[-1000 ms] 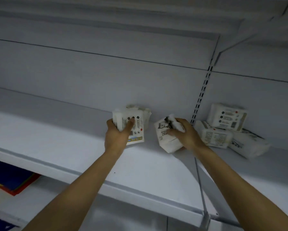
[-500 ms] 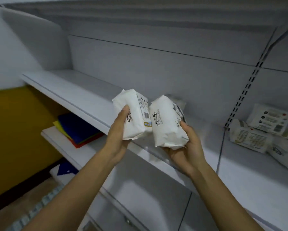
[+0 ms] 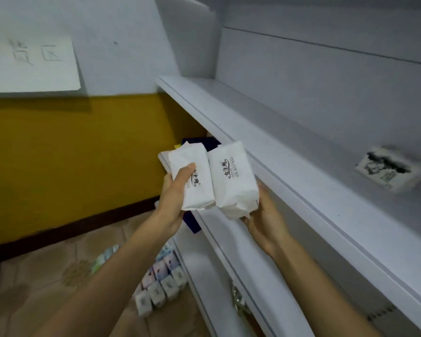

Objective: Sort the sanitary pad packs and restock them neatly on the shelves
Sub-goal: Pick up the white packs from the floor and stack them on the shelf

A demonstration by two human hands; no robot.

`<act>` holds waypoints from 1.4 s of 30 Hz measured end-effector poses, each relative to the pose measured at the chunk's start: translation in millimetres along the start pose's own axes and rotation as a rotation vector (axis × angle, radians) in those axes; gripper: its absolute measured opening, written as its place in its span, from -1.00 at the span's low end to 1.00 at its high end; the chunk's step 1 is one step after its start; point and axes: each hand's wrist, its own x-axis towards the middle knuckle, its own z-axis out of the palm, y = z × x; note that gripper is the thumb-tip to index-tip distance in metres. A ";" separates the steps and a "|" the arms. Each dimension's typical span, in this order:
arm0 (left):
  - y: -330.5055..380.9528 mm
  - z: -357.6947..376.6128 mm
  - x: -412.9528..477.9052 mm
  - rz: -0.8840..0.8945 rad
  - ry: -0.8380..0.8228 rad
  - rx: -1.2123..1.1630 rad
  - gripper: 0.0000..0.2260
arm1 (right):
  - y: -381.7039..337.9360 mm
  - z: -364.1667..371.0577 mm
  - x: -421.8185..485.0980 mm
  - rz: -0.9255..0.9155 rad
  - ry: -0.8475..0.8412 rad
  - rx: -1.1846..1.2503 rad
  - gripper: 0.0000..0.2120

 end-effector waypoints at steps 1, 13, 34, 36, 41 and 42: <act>6.4 -17.7 7.9 0.013 0.039 0.029 -0.25 | 9.3 10.2 12.7 -0.010 0.022 -0.045 -0.59; 21.6 -250.4 116.2 -0.066 0.325 0.332 -0.48 | 157.9 167.5 156.3 0.335 -0.233 -0.463 -0.33; -520.2 -621.3 128.2 -0.849 0.741 0.691 -0.55 | 806.4 42.6 133.0 1.023 -0.257 -0.947 -0.61; -557.1 -646.3 150.9 -0.814 0.737 0.732 -0.56 | 859.5 40.3 151.2 0.974 -0.286 -0.963 -0.59; -621.0 -708.8 194.6 -0.873 0.652 0.629 -0.52 | 942.0 28.9 192.0 0.804 -0.348 -1.200 -0.56; -625.8 -714.5 199.7 -0.867 0.676 0.587 -0.45 | 945.7 28.5 192.5 0.738 -0.341 -1.231 -0.57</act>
